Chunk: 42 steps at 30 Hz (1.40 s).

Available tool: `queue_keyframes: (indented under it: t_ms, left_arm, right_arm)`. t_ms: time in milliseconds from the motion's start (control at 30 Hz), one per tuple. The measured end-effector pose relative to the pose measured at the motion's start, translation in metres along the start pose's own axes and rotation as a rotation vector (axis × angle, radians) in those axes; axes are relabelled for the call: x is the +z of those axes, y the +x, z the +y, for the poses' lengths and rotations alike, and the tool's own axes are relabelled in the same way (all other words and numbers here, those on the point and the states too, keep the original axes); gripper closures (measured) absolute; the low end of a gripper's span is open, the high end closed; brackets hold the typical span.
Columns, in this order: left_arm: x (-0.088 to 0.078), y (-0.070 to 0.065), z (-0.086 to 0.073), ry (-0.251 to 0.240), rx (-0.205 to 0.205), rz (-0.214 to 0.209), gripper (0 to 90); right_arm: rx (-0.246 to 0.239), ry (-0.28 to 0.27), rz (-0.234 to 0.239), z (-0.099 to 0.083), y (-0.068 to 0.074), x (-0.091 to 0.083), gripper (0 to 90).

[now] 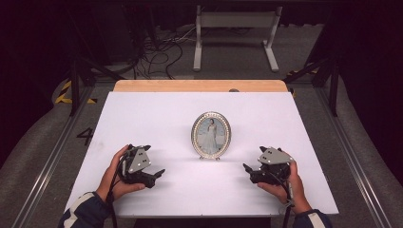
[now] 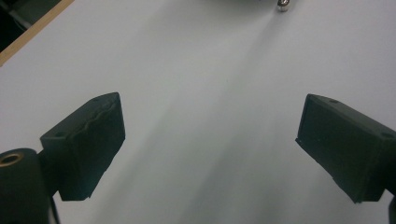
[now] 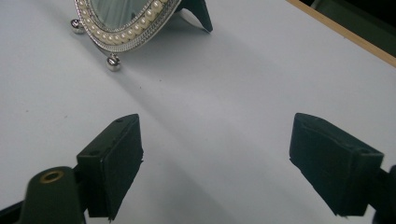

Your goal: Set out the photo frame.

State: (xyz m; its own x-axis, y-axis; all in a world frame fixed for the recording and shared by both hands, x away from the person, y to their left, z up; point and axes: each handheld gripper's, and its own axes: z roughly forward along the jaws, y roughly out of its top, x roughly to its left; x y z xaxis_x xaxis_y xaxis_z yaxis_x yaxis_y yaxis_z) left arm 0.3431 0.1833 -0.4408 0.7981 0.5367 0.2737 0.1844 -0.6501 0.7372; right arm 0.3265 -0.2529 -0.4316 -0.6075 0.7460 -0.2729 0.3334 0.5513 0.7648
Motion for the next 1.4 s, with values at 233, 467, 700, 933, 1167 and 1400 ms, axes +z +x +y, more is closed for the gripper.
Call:
queue_keyframes:
  t_ms: [233,467,700,933,1167,1400]
  left_arm:
    - [-0.009,0.005,-0.014,0.012,-0.022,0.018,8.2]
    - [-0.018,0.01,-0.03,0.02,-0.043,0.027,8.1]
    - [-0.029,0.014,-0.045,0.023,-0.085,0.05,8.1]
    - [-0.04,0.02,-0.062,0.023,-0.131,0.064,8.1]
    - [-0.052,0.025,-0.076,-0.011,-0.202,0.087,7.7]
    - [-0.065,0.03,-0.089,-0.021,-0.255,0.122,7.4]
  right_arm:
    - [0.006,0.004,-0.018,-0.008,-0.004,-0.006,17.5]
    - [0.022,0.005,-0.034,-0.016,-0.009,-0.012,17.5]
    - [0.044,0.003,-0.05,-0.025,-0.014,-0.018,17.5]
    - [0.064,-0.002,-0.068,-0.034,-0.018,-0.024,17.5]
    - [0.084,-0.012,-0.088,-0.041,-0.022,-0.03,17.4]
    - [0.129,-0.034,-0.095,-0.052,-0.027,-0.038,17.5]
